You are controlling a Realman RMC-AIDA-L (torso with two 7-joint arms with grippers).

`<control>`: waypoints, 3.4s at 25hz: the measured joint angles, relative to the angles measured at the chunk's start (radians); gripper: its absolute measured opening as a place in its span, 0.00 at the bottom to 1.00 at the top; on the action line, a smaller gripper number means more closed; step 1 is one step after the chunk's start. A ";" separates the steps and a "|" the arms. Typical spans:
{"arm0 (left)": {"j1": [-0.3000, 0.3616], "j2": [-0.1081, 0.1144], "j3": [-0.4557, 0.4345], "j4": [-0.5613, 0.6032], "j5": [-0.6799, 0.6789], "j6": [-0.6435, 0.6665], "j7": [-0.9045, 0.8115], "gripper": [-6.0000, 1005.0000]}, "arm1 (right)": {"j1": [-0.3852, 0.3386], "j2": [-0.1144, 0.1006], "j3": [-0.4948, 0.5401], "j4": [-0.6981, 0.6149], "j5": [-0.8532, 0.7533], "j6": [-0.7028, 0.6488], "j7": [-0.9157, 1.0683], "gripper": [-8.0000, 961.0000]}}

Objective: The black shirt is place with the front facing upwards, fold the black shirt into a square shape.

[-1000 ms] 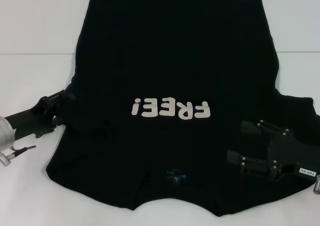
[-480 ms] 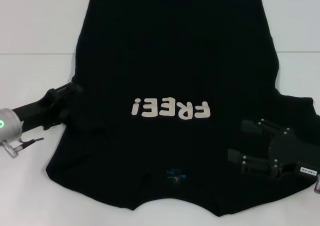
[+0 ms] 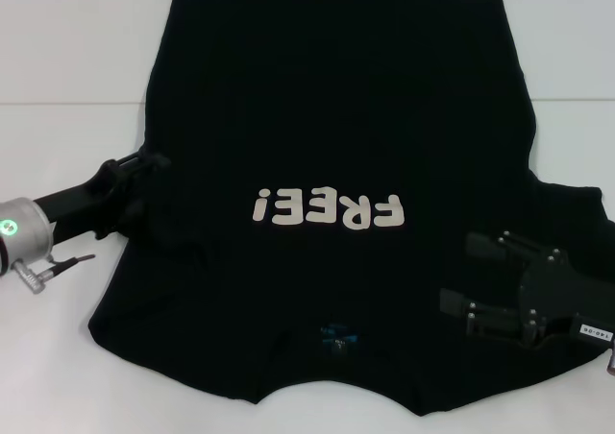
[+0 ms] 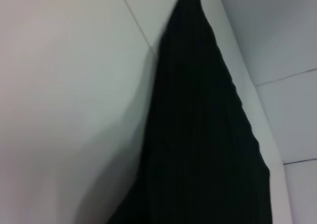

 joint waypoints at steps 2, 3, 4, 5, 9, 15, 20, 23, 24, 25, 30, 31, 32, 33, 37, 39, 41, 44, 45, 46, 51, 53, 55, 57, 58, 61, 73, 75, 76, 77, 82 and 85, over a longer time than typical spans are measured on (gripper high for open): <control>-0.018 -0.007 0.000 0.002 -0.003 0.003 0.002 0.87 | 0.000 0.000 0.000 -0.001 0.000 -0.003 0.000 0.88; -0.024 -0.009 0.000 0.002 -0.003 0.002 0.004 0.87 | 0.000 0.000 0.000 -0.001 0.001 -0.004 0.000 0.88; -0.033 -0.012 0.000 0.002 -0.003 0.000 0.009 0.87 | 0.000 0.000 0.000 -0.001 0.001 -0.004 0.000 0.88; -0.040 -0.015 0.001 0.002 -0.003 -0.001 0.012 0.87 | 0.000 0.000 0.000 -0.001 0.001 -0.004 0.000 0.88; -0.073 -0.033 0.003 0.004 -0.004 -0.001 0.023 0.87 | 0.000 0.000 0.000 0.002 0.001 -0.005 0.000 0.88; -0.124 -0.059 0.002 0.002 -0.006 -0.022 0.053 0.87 | -0.004 0.000 0.000 -0.001 0.001 -0.017 0.000 0.88; -0.132 -0.069 0.003 0.015 -0.006 -0.008 0.063 0.87 | -0.004 0.000 0.000 -0.003 0.002 -0.020 0.000 0.87; -0.099 -0.047 0.002 0.028 -0.006 0.029 0.043 0.87 | -0.004 0.000 0.000 -0.003 0.003 -0.021 0.000 0.87; -0.080 -0.037 0.001 0.030 -0.006 0.041 0.031 0.87 | -0.004 0.000 0.000 -0.003 0.003 -0.021 0.000 0.87; -0.062 -0.026 0.001 0.032 -0.006 0.056 0.018 0.87 | -0.004 0.000 0.000 -0.003 0.003 -0.021 0.000 0.87; 0.036 0.020 0.001 0.033 -0.006 0.119 -0.029 0.87 | -0.002 0.000 0.000 0.001 0.003 -0.022 0.000 0.87; 0.053 0.029 0.001 0.033 -0.005 0.123 -0.038 0.87 | 0.000 0.000 0.000 0.001 0.003 -0.022 0.000 0.87; 0.067 0.034 0.002 0.032 -0.004 0.126 -0.043 0.87 | 0.001 0.000 0.000 0.002 0.004 -0.022 0.000 0.87; 0.075 0.038 0.003 0.032 -0.003 0.129 -0.046 0.87 | 0.002 0.000 0.000 0.002 0.004 -0.022 0.000 0.87; 0.097 0.050 0.006 0.029 0.004 0.147 -0.050 0.87 | 0.005 0.000 0.000 0.002 0.004 -0.022 0.000 0.87; 0.102 0.052 0.008 0.029 0.006 0.153 -0.050 0.87 | 0.006 0.000 0.000 0.002 0.004 -0.022 0.000 0.87; 0.104 0.054 0.013 0.030 0.009 0.156 -0.050 0.87 | 0.007 0.000 0.000 0.001 0.004 -0.022 0.000 0.87; 0.101 0.056 0.024 0.026 0.010 0.156 -0.050 0.87 | 0.007 0.000 0.000 0.000 0.004 -0.022 0.000 0.87; 0.099 0.056 0.025 0.026 0.010 0.157 -0.050 0.87 | 0.007 0.000 0.000 0.000 0.004 -0.022 0.000 0.87; 0.098 0.054 0.026 0.026 0.010 0.157 -0.050 0.87 | 0.007 0.000 0.000 0.000 0.004 -0.022 0.000 0.87; 0.094 0.049 0.045 0.024 0.010 0.152 -0.050 0.87 | 0.005 0.000 0.000 0.000 0.004 -0.022 0.000 0.87; 0.093 0.047 0.048 0.023 0.010 0.148 -0.050 0.87 | 0.003 0.000 0.000 -0.001 0.003 -0.022 0.000 0.87; 0.091 0.043 0.048 0.022 0.010 0.145 -0.050 0.87 | 0.002 0.000 0.000 -0.002 0.003 -0.022 0.000 0.87; 0.089 0.041 0.048 0.022 0.010 0.142 -0.050 0.87 | 0.002 0.000 0.000 -0.001 0.003 -0.022 0.000 0.86; 0.088 0.040 0.048 0.022 0.010 0.142 -0.050 0.87 | 0.002 0.000 0.000 -0.001 0.003 -0.022 0.000 0.86; 0.084 0.038 0.048 0.022 0.010 0.141 -0.051 0.87 | 0.001 0.000 0.000 0.000 0.003 -0.022 0.000 0.86; 0.087 0.035 0.051 0.023 0.010 0.137 -0.060 0.87 | -0.003 0.000 0.000 -0.001 0.003 -0.022 0.000 0.86; 0.087 0.034 0.051 0.023 0.010 0.136 -0.061 0.87 | -0.003 0.000 0.000 -0.002 0.003 -0.022 0.000 0.86; 0.087 0.034 0.051 0.023 0.010 0.136 -0.061 0.87 | -0.003 0.000 0.000 -0.002 0.003 -0.022 0.000 0.86; 0.083 0.032 0.051 0.022 0.010 0.132 -0.061 0.87 | -0.003 0.000 0.000 -0.002 0.003 -0.022 0.000 0.86; 0.061 0.027 0.051 0.001 0.010 0.120 -0.057 0.87 | -0.003 0.000 0.000 -0.003 0.007 -0.023 0.000 0.86; 0.041 0.020 0.051 -0.014 0.010 0.107 -0.052 0.87 | -0.003 0.000 0.000 -0.002 0.012 -0.023 0.000 0.86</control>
